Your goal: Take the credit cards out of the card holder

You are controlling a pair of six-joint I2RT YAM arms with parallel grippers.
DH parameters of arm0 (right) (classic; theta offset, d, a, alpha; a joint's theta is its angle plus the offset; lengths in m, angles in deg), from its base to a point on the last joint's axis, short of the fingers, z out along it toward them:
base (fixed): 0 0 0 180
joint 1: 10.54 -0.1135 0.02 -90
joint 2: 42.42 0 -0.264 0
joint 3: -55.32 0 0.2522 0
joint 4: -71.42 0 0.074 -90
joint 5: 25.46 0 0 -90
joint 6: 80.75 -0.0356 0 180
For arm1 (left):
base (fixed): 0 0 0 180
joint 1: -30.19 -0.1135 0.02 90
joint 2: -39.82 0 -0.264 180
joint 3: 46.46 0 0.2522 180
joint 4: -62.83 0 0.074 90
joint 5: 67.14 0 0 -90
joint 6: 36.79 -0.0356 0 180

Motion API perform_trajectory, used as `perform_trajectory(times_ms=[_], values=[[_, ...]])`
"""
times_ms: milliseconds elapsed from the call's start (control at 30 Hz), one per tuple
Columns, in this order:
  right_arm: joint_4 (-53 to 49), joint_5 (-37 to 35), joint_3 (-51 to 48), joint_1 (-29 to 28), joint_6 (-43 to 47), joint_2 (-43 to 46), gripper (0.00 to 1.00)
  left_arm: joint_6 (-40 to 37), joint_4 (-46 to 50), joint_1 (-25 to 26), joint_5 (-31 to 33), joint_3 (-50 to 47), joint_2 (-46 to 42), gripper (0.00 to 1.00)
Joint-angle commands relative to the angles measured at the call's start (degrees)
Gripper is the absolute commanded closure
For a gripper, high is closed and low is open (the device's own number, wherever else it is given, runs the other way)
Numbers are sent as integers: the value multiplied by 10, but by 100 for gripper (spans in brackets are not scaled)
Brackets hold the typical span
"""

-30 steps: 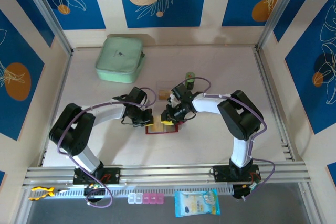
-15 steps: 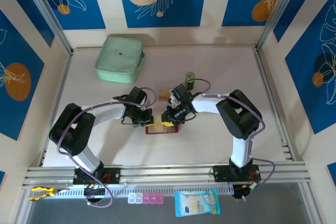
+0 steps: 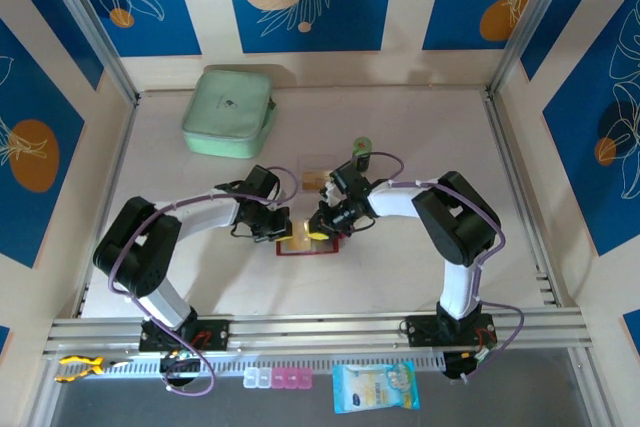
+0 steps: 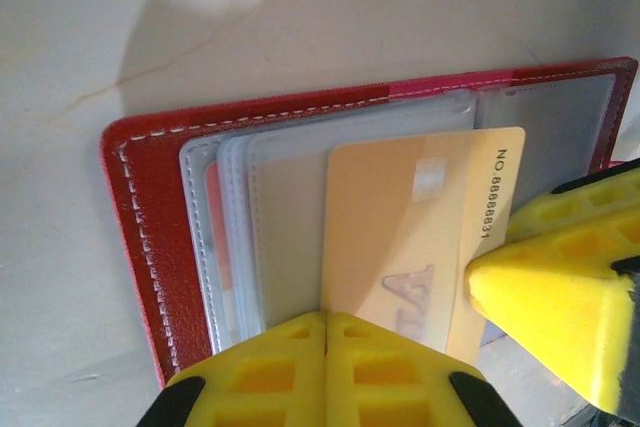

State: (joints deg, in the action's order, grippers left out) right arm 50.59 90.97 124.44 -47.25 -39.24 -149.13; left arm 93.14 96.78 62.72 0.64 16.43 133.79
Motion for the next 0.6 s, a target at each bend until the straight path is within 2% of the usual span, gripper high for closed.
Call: perform_trajectory(times_ms=[0, 567], values=[[-16, -4, -11, 5, 7, 25, 93, -10, 13, 2, 9, -8, 5, 96], [-204, -93, 46, 18, 115, 77, 94, 2, 5, 1, 14, -10, -27, 93]])
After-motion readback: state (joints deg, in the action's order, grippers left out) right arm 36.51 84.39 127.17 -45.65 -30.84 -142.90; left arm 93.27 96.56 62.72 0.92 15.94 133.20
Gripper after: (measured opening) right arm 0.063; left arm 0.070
